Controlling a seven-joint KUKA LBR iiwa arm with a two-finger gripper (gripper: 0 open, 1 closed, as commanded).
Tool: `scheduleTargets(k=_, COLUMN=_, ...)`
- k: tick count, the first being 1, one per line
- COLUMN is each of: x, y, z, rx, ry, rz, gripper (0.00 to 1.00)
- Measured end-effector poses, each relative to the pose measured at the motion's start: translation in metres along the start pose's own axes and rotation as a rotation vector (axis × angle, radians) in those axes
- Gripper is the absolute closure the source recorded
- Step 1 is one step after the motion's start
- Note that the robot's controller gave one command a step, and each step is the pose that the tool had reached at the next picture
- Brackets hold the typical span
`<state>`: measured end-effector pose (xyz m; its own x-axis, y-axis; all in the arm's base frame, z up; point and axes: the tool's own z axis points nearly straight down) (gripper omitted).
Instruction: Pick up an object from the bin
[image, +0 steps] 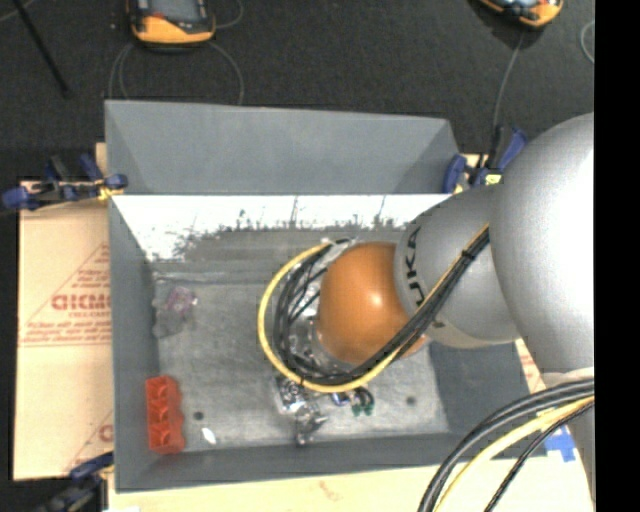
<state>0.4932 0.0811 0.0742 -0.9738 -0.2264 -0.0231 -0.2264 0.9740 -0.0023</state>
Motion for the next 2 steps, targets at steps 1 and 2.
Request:
scheduleTargets(k=1, x=0.0, y=0.0, z=-0.002, rx=0.0, ry=0.003, rz=0.002, gripper=1.0)
scheduleTargets(k=2, x=-0.006, y=0.004, z=-0.139, rx=-0.003, ry=0.014, rz=-0.258, gripper=1.0)
